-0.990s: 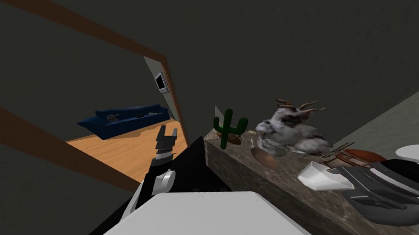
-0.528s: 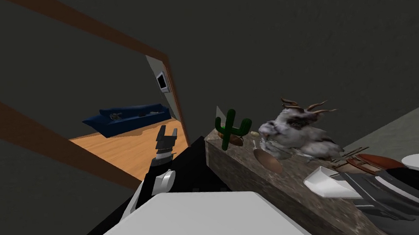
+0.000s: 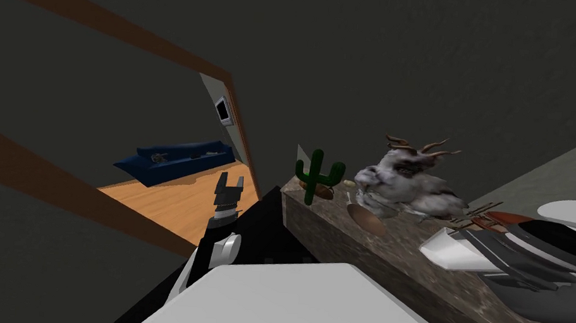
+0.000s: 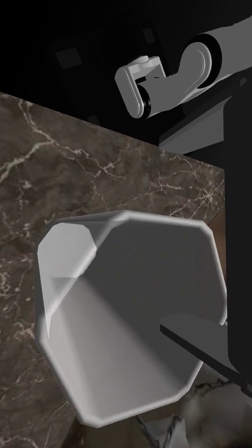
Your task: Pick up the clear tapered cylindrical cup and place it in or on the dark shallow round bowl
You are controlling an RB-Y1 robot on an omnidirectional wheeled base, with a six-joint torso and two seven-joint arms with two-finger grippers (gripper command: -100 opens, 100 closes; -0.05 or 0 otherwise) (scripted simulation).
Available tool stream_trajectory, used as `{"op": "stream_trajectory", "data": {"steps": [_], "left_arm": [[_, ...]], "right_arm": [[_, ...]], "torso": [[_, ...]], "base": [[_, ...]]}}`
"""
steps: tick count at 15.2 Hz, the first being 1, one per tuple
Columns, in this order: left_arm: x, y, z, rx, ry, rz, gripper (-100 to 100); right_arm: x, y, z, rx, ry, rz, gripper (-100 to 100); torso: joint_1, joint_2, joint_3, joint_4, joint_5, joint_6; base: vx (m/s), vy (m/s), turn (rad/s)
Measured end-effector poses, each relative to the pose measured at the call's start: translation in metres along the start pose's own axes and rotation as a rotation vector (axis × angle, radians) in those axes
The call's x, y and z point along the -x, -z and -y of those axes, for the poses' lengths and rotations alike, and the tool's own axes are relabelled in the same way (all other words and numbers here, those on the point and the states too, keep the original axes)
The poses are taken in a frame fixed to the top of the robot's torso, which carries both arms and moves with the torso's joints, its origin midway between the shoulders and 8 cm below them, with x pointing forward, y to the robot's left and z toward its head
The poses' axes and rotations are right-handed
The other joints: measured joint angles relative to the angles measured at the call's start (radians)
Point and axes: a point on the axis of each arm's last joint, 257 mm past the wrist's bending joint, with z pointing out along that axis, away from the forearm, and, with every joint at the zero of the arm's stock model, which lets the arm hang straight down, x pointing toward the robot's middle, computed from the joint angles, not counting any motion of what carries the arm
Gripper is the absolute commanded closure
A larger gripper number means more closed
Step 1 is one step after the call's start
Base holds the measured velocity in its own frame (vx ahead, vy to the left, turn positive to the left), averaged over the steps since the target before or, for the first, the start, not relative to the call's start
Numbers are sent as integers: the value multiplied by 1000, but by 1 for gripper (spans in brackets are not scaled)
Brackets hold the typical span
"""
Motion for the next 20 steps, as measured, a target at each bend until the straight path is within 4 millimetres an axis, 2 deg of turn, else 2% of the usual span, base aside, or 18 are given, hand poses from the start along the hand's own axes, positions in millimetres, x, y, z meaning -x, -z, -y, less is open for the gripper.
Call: {"op": "stream_trajectory", "data": {"steps": [17,18,20], "left_arm": [[0,0,0,0,0,0,0],[0,0,0,0,0,0,0],[0,0,0,0,0,0,0]], "right_arm": [[51,4,19,7,429,-1,-100],[52,4,19,6,439,-1,-100],[41,-6,10,14,426,-9,-100]], "torso": [[0,2,1,0,-2,-1],[1,1,0,0,-2,0],[5,-6,-4,-2,-2,-1]], "base": [[-110,-62,92],[6,4,102],[57,32,104]]}}
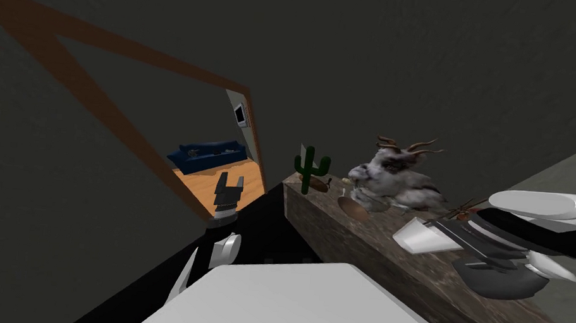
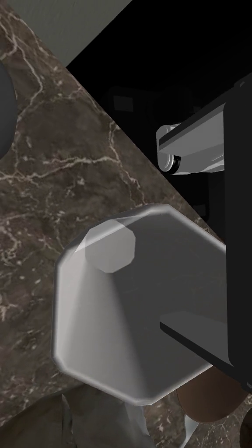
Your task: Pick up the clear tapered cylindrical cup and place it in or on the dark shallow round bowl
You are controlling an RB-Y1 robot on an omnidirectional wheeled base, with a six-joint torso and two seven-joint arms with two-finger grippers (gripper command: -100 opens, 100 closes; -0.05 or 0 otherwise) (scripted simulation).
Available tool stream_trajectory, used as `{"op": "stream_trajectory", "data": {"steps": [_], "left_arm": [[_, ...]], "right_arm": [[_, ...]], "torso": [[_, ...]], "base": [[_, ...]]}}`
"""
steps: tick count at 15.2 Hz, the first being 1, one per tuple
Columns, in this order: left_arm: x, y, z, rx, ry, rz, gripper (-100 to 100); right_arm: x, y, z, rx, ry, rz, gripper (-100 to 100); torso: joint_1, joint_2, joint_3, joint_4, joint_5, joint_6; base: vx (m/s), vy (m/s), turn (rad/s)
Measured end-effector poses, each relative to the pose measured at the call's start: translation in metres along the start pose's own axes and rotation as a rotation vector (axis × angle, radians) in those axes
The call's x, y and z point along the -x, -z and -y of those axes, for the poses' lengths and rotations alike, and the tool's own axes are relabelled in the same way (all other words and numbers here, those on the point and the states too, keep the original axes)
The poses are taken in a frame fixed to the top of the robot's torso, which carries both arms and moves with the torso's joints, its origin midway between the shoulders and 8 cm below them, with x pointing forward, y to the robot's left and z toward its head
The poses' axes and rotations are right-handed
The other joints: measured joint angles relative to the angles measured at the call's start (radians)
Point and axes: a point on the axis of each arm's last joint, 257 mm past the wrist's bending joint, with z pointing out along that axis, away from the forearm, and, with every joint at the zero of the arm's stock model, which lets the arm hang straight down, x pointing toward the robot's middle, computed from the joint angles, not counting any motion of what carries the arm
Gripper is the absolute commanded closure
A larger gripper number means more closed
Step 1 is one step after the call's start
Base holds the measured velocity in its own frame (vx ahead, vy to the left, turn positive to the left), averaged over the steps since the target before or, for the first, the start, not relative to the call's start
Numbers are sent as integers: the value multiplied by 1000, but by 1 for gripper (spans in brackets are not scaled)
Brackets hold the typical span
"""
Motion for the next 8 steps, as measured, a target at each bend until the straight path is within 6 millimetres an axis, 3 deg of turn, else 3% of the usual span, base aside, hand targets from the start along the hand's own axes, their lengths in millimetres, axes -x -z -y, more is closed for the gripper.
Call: {"op": "stream_trajectory", "data": {"steps": [1,2,4,6,8], "left_arm": [[0,0,0,0,0,0,0],[0,0,0,0,0,0,0],[0,0,0,0,0,0,0],[0,0,0,0,0,0,0],[0,0,0,0,0,0,0]], "right_arm": [[-2,-4,-2,-1,0,-5,-100],[-3,-5,-3,-2,-2,-8,100],[0,4,10,-12,10,-4,100],[7,7,10,-3,-7,16,100],[7,11,12,-1,-7,13,100]], "torso": [[1,-2,-1,-1,0,0],[1,-2,-2,-1,0,0],[0,0,0,0,0,0],[1,3,1,0,2,-3],[4,3,1,0,3,-5]], "base": [[29,16,-6],[-10,-7,-111],[-43,-26,-121],[-19,-14,-5],[36,80,-49]]}}
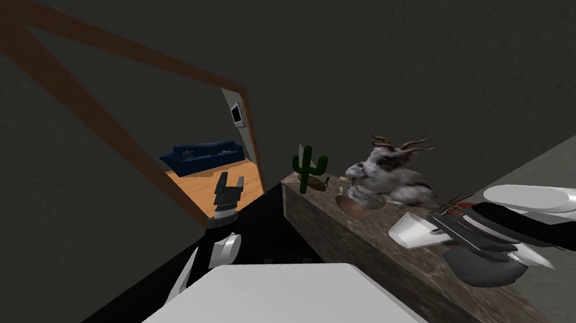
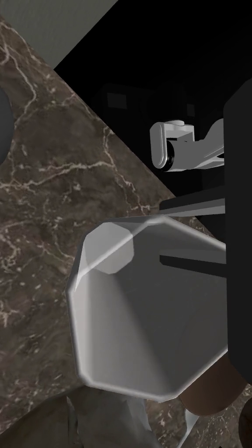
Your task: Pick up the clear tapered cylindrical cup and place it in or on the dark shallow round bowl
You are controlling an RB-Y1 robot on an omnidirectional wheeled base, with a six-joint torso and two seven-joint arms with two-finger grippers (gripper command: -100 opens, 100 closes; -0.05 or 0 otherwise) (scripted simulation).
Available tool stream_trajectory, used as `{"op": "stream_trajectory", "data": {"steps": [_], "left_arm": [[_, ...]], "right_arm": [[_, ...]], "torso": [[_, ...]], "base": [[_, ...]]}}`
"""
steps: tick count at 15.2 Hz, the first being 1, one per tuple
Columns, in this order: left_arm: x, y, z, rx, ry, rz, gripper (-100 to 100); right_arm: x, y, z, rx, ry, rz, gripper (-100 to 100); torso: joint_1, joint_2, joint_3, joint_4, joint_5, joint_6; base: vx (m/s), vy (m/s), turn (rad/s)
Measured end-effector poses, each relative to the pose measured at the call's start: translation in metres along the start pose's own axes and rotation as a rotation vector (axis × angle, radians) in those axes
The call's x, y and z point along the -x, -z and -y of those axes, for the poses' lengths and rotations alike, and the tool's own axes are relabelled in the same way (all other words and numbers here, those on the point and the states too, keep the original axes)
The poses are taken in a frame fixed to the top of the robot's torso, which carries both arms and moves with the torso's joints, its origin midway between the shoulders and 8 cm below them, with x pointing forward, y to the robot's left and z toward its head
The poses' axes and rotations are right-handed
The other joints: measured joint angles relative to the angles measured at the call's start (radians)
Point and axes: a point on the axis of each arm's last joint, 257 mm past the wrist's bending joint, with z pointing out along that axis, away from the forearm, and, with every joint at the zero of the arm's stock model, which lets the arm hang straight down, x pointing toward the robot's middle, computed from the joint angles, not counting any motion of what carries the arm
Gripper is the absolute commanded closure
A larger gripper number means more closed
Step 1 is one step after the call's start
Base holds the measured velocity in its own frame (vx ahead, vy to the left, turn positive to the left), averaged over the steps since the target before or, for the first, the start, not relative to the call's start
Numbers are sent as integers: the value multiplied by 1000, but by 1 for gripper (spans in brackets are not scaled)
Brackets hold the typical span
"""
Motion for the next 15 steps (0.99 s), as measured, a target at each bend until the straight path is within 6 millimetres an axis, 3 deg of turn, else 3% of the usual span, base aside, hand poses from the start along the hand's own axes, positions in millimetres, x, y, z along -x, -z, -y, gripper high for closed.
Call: {"op": "stream_trajectory", "data": {"steps": [9,15], "left_arm": [[0,0,0,0,0,0,0],[0,0,0,0,0,0,0]], "right_arm": [[0,31,21,-2,-4,-26,100],[3,65,46,-12,-9,-56,100]], "torso": [[6,-2,-1,1,2,-2],[13,-6,-3,-1,5,-2]], "base": [[54,75,-24],[87,131,-41]]}}
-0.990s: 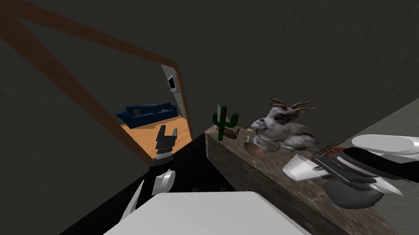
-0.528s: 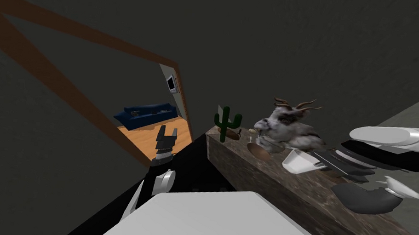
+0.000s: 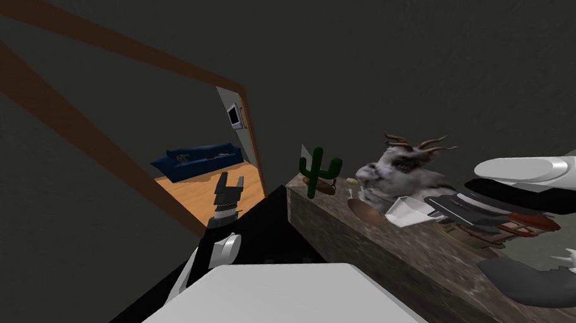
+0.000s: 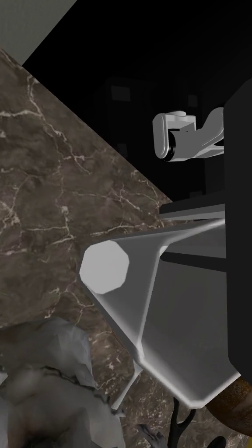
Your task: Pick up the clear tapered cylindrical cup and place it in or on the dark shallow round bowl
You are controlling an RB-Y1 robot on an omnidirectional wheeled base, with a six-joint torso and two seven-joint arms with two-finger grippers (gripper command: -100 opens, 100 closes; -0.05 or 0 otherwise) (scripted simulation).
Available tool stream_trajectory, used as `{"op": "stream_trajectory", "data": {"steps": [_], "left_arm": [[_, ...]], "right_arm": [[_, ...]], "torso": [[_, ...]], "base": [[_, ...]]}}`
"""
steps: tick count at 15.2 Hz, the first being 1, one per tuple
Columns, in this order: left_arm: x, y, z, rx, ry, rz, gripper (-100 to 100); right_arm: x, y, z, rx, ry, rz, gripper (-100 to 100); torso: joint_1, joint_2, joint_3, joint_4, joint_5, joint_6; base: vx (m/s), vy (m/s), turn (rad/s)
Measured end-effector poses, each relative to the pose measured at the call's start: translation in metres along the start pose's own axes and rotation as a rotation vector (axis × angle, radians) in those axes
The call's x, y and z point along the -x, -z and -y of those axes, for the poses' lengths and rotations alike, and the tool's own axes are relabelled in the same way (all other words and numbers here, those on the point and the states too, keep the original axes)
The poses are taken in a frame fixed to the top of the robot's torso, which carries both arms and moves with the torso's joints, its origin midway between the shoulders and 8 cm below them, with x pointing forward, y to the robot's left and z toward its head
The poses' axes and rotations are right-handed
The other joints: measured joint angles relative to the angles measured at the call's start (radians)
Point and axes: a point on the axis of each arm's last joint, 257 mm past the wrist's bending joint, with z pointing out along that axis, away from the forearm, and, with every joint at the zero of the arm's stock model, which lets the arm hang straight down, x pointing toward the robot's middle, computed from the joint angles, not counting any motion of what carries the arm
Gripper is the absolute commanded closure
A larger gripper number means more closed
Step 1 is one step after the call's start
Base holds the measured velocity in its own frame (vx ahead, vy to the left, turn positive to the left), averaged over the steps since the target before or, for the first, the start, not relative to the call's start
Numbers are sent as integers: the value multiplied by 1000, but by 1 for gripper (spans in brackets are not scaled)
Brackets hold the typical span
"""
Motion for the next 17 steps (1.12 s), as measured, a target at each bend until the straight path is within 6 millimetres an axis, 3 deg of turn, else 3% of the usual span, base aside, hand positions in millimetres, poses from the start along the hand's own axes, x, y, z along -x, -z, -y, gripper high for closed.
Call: {"op": "stream_trajectory", "data": {"steps": [11,12,17], "left_arm": [[0,0,0,0,0,0,0],[0,0,0,0,0,0,0],[0,0,0,0,0,0,0]], "right_arm": [[10,61,37,-27,-16,-43,100],[10,63,38,-28,-17,-44,-100],[11,63,38,-28,-15,-42,-100]], "torso": [[2,-2,-1,-1,2,5],[0,0,-1,-1,1,6],[-11,3,1,0,-2,7]], "base": [[74,109,-36],[17,33,2],[3,5,-13]]}}
